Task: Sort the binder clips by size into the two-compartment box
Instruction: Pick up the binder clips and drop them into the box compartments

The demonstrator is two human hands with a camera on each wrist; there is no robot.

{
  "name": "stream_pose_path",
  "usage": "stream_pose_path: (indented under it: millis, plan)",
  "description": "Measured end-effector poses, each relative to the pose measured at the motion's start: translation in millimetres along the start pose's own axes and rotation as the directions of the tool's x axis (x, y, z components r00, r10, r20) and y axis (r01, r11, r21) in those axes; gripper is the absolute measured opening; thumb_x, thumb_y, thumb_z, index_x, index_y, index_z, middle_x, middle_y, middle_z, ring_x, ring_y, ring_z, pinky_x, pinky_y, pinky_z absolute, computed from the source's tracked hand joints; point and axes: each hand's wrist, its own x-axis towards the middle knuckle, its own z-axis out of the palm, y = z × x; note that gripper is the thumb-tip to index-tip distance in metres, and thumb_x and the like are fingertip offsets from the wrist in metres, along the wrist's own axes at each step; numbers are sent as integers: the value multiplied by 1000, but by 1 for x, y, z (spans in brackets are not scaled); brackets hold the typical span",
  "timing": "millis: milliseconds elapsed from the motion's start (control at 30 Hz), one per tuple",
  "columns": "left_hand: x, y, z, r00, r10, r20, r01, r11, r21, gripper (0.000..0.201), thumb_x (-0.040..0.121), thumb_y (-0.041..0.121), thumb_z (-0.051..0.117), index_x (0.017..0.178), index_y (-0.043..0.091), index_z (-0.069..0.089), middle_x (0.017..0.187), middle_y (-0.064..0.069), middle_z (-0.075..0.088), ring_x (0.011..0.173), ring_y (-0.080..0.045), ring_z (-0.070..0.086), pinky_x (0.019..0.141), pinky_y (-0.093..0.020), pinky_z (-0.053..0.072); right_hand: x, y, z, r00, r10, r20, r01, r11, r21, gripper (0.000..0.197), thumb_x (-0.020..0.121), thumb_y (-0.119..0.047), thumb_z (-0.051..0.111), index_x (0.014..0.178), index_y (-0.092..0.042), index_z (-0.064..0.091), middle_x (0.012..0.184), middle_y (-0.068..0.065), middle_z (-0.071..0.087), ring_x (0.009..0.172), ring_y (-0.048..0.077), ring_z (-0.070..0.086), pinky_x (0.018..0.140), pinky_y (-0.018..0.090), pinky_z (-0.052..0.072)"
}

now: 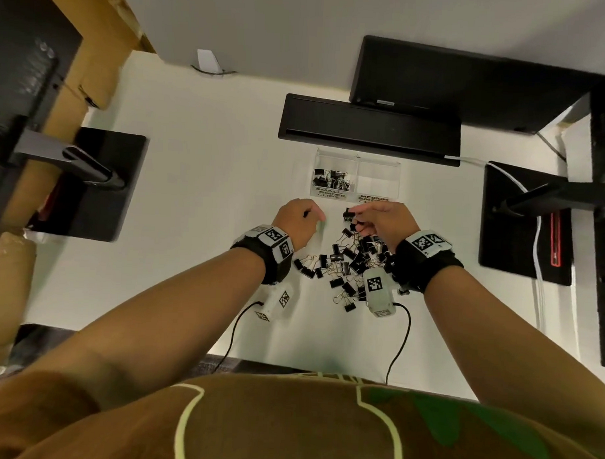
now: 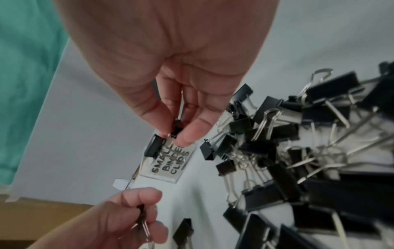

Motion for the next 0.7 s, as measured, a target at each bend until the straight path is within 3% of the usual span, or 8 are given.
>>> stream_pose_path:
  millis: [67,133,300,433,500,600,700]
  plan:
    - [-2,4,3,998,-55,22,56,996,-74,32,91,8,35,80,13,64,67,4,55,56,-10,50,57,-25,41,-1,-5,6,1000,4,15,-5,1000,30,25,86,6,53,77,-9,71,73,14,64,56,16,58,52,19,53]
    - [-3,5,6,996,-75,46,79,994,-80,32,91,7,34,74,17,59,67,6,52,63,-14,48,64,-27,39,-2,-13,11,1000,-6,14,6,999,51,26,85,8,50,75,-6,69,74,15,63,55,17,58,49,19,53]
    - [-10,-3,11,992,-76,102,55,980,193,29,96,13,34,99,4,61,98,-4,61,88,-20,53,75,-28,41,9,-36,16,995,-92,-35,94,994,53,20,87,1,55,80,-7,72,85,18,70,64,19,63,60,23,56]
    - [-20,-20,5,986,-41,164,-11,953,303,22,95,15,36,85,9,55,89,-6,58,79,-19,52,64,-27,41,22,-54,20,985,-157,-68,155,987,-35,19,92,-3,52,102,-4,68,91,15,69,71,16,67,76,25,59]
    - [-25,-29,-1,986,-38,165,-17,947,321,19,94,17,40,80,11,51,83,-4,56,73,-18,50,63,-28,41,26,-58,23,987,-153,-55,148,986,-76,23,92,-4,49,107,-7,65,98,14,68,74,13,66,73,20,58]
    - [-31,-42,-9,983,-26,181,-34,947,321,9,88,13,49,83,12,56,78,4,54,73,-14,50,65,-23,42,22,-56,26,968,-247,-31,222,913,-343,23,93,-8,48,108,-12,65,102,6,67,76,11,64,58,11,50]
    - [-37,-50,-16,963,12,268,-109,930,351,11,83,10,58,94,11,58,78,11,48,80,-12,49,73,-23,41,10,-43,30,952,-295,88,280,714,-642,21,92,-10,51,101,-17,68,104,0,66,78,10,61,60,11,46]
